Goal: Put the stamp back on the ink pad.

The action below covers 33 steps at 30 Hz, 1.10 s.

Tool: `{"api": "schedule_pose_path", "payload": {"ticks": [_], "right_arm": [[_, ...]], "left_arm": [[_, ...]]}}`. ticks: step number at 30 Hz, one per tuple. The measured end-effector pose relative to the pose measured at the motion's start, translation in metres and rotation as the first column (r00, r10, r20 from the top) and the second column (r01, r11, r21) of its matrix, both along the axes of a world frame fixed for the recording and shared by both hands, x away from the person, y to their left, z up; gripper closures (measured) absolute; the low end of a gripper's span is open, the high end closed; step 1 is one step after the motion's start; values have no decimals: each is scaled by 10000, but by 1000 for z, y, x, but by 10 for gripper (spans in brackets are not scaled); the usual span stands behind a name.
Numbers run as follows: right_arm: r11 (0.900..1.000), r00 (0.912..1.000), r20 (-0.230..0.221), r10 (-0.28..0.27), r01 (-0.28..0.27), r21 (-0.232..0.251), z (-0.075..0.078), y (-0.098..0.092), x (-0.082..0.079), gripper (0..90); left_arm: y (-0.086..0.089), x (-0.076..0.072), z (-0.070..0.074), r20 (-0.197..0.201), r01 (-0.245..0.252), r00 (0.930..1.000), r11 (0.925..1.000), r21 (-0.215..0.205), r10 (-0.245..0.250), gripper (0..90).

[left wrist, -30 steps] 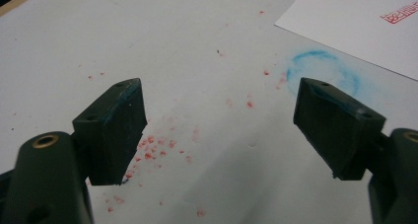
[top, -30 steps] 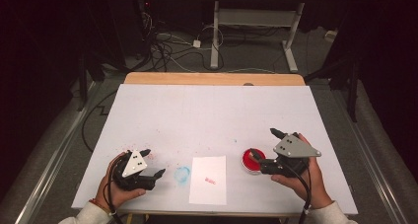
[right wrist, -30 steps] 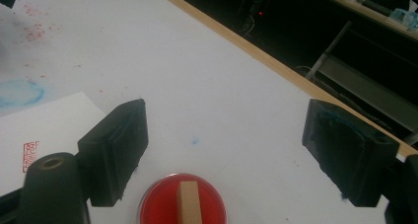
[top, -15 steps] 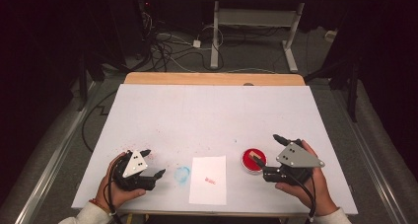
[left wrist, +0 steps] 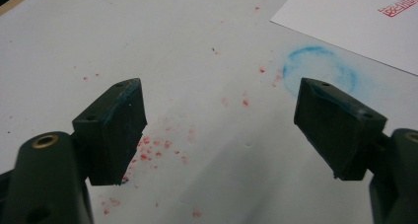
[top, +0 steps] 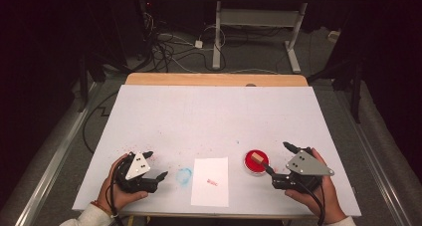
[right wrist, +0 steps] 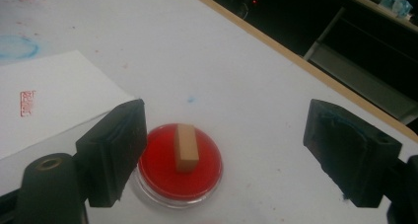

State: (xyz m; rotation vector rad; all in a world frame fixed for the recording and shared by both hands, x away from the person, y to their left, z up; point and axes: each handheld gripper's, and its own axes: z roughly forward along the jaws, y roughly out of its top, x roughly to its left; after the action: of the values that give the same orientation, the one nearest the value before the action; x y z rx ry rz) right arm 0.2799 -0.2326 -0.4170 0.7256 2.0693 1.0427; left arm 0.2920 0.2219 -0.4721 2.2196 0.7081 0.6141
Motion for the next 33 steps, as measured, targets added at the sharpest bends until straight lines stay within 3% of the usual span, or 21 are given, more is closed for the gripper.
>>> {"api": "schedule_pose_path", "payload": {"ticks": [7, 21, 29, 33], "right_arm": [[9993, 9993, -42, -361, 361, -118, -9, -11, -2, 174], [9978, 9978, -150, -643, 645, 161, -32, -40, -4, 174], [9968, 9954, -628, -728, 747, 284, -44, -40, -6, 170], [9984, 9975, -504, -501, 513, 232, -43, -34, -6, 169]], "left_arm": [[0, 1, 1, 58, -118, 9999, 9999, 6, 118, 194], [-2, 3, 0, 33, -157, 9999, 9998, 103, 157, 194], [-1, 0, 0, 51, -160, 9999, 9997, 172, 159, 194], [0, -1, 0, 44, -171, 9998, 9997, 165, 170, 194]]}}
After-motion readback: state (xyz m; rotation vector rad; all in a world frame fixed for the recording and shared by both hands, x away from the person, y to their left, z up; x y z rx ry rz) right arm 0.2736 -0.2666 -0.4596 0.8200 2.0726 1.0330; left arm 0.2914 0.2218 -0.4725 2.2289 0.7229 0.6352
